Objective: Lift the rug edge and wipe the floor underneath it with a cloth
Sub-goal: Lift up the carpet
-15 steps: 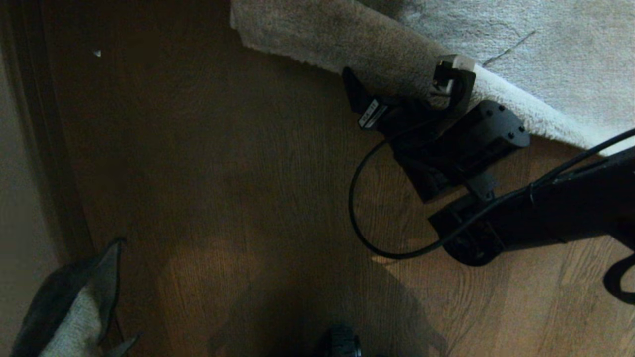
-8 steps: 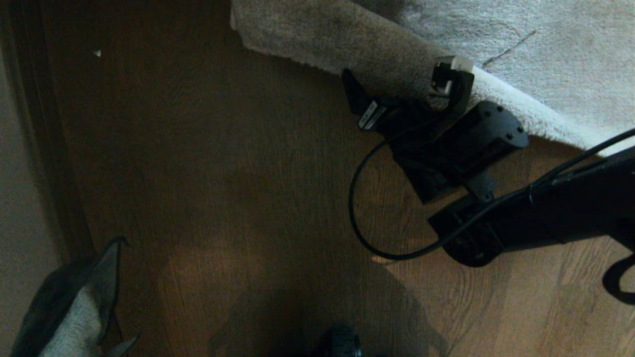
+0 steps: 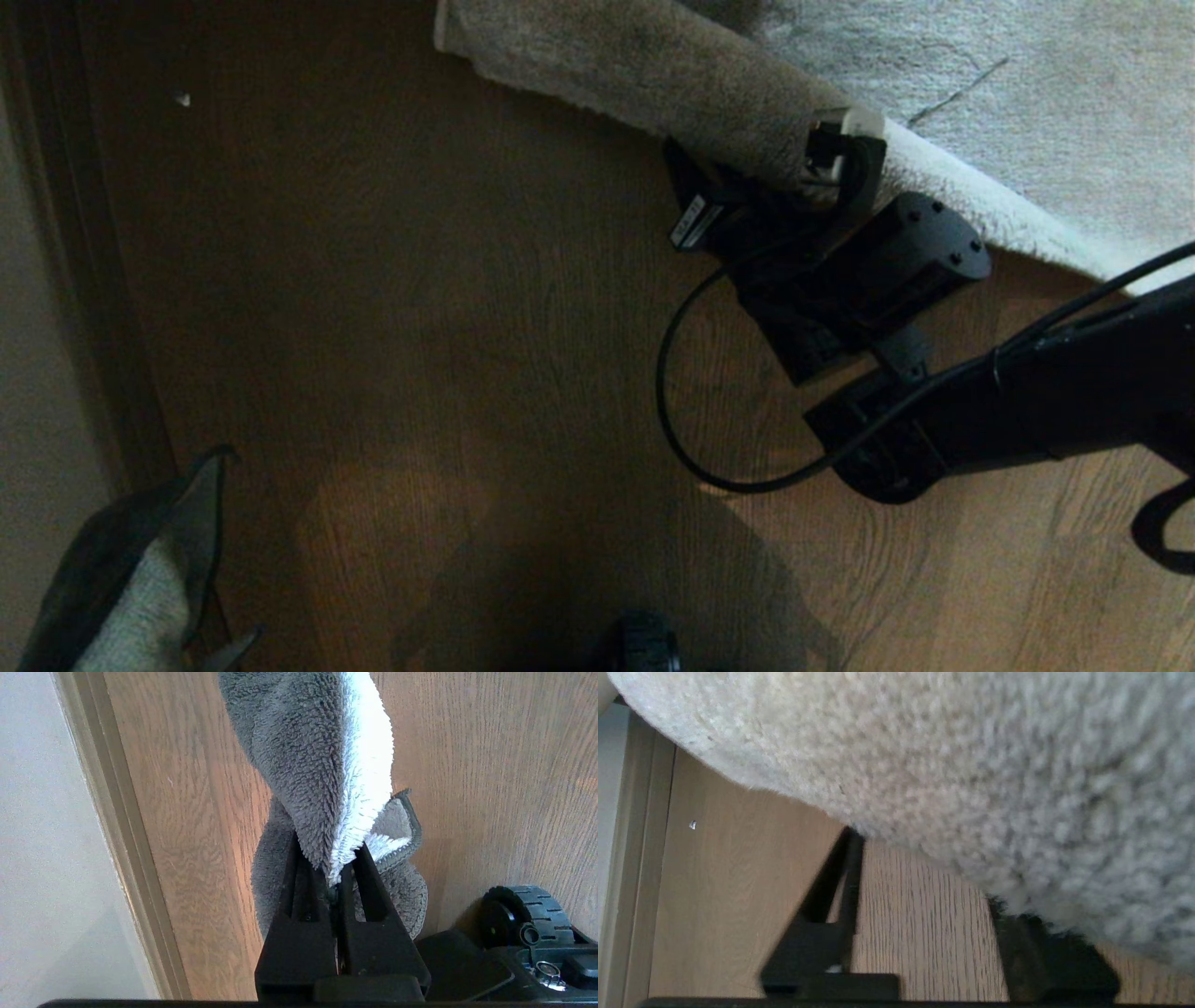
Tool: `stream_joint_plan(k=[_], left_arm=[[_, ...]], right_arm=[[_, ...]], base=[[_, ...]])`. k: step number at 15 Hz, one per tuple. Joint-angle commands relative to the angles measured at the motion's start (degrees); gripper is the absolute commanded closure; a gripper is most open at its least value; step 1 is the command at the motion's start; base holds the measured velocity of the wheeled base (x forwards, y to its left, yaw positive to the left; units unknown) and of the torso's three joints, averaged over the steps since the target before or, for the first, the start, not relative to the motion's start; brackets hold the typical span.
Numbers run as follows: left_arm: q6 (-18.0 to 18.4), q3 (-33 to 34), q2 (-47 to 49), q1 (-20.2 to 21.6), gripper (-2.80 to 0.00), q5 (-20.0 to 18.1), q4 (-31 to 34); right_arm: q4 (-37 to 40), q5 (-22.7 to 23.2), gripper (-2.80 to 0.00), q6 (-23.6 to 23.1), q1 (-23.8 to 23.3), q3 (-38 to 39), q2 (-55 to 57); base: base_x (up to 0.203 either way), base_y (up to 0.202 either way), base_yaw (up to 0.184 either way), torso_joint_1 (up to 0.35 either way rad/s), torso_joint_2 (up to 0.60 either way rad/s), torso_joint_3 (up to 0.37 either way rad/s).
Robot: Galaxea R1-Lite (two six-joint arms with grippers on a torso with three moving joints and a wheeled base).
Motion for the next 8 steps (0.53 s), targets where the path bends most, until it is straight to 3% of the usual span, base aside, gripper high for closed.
stream_joint_plan(k=[1, 8], left_arm=[[0.0, 0.0, 0.0, 0.0, 0.00, 0.0, 0.0], [0.0, 0.0, 0.0, 0.0, 0.00, 0.0, 0.0]], right_arm=[[-0.7, -0.1, 0.00, 0.0, 0.0, 0.2, 0.1], [-1.3, -0.5, 0.00, 0.2, 0.0, 0.5, 0.0]], base=[[0.000, 0.000, 0.000, 0.000, 0.00, 0.000], [0.000, 0.000, 0.000, 0.000, 0.00, 0.000]])
